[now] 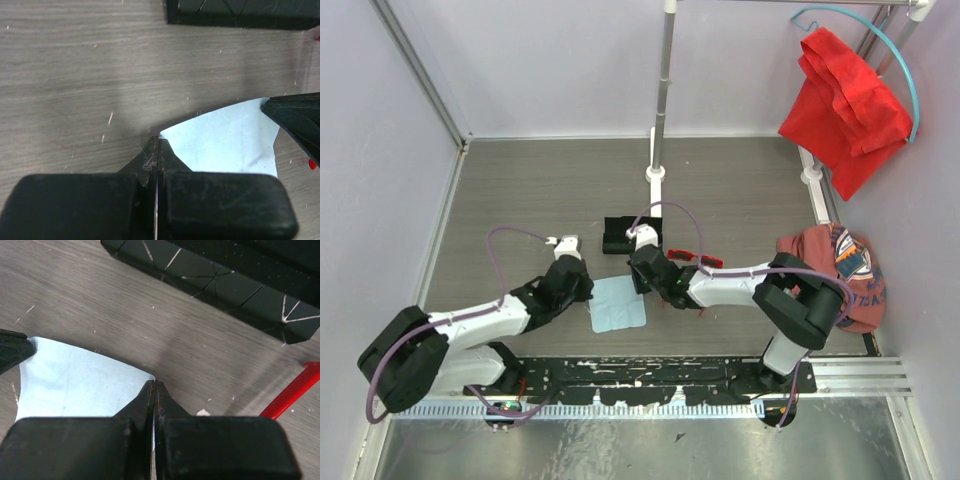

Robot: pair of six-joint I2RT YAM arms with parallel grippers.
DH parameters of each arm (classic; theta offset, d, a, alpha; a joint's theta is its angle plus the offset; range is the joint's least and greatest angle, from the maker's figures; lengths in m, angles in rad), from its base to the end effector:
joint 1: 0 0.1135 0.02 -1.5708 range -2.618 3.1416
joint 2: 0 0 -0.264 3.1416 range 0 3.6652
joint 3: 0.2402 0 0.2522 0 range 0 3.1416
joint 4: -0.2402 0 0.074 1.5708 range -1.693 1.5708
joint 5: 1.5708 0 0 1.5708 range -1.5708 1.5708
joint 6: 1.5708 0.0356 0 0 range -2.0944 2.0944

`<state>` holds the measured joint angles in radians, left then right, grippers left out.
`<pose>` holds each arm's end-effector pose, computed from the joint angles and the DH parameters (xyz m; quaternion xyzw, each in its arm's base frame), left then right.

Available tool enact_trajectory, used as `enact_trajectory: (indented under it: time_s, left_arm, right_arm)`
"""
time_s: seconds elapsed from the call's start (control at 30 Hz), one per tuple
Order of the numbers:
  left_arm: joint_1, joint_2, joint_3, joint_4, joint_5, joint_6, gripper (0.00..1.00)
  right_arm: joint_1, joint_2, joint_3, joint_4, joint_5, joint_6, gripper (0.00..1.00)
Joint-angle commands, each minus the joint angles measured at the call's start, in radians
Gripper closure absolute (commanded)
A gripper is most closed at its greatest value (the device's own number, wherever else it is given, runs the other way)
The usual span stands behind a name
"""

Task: Organize the sunglasses
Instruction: Fold the glasses cleaning cloth at the center of the board.

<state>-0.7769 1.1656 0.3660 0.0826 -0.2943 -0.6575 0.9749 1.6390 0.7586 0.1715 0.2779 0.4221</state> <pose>0.1578 -0.1407 0.1513 -0.0069 0.9024 -0.1686 0.3964 0.1890 0.2614 0.1558 -0.1899 0.8814 0.1697 0.3977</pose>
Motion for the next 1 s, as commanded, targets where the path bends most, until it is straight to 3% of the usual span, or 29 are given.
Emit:
enact_trajectory:
  time_s: [0.0, 0.4, 0.97]
  left_arm:
    - [0.004, 0.073, 0.061, 0.105, -0.057, 0.070, 1.00]
    - [0.077, 0.238, 0.143, 0.197, 0.015, 0.165, 1.00]
    - [0.080, 0.201, 0.078, 0.291, 0.076, 0.198, 1.00]
  right_arm:
    - [-0.022, 0.021, 0.047, 0.067, -0.022, -0.057, 0.99]
    - [-0.087, 0.060, 0.065, 0.133, -0.101, -0.089, 0.99]
    - [-0.094, 0.017, 0.004, 0.200, -0.143, -0.135, 0.99]
